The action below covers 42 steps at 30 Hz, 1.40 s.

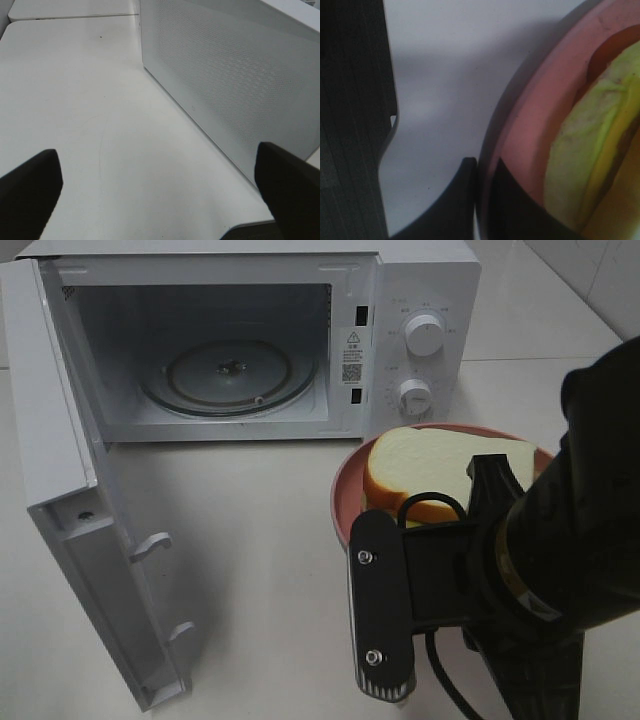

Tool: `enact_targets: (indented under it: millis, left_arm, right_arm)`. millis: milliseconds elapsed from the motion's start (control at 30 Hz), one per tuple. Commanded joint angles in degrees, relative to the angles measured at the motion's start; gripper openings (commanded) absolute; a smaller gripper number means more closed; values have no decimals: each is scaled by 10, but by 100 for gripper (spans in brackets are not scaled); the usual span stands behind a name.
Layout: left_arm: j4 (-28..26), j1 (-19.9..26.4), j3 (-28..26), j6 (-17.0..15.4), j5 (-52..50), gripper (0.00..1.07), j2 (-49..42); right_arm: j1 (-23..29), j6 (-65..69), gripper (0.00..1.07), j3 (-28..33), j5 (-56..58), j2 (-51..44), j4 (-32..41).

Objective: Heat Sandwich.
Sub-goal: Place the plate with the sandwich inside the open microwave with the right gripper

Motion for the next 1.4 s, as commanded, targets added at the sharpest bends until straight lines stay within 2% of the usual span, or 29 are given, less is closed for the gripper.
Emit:
enact_targets:
  millis: [33, 467, 1000, 1267, 1400]
  left_arm:
    - [2, -3, 2, -3, -3, 101, -13]
    - [2, -3, 2, -3, -3, 101, -13]
    - [2, -3, 2, -3, -3, 101, -13]
    - [2, -3, 2, -3, -3, 101, -13]
    - [2, -3, 2, -3, -3, 101, -13]
  right_arm:
    - [2, -15, 4, 2, -24, -6, -16]
    - [2, -138, 5, 2, -62, -6, -15]
    - [2, -148, 7, 2, -104, -6, -14]
    - [-1, -234, 7, 2, -133, -6, -14]
    - [-29, -269, 7, 2, -154, -6, -11]
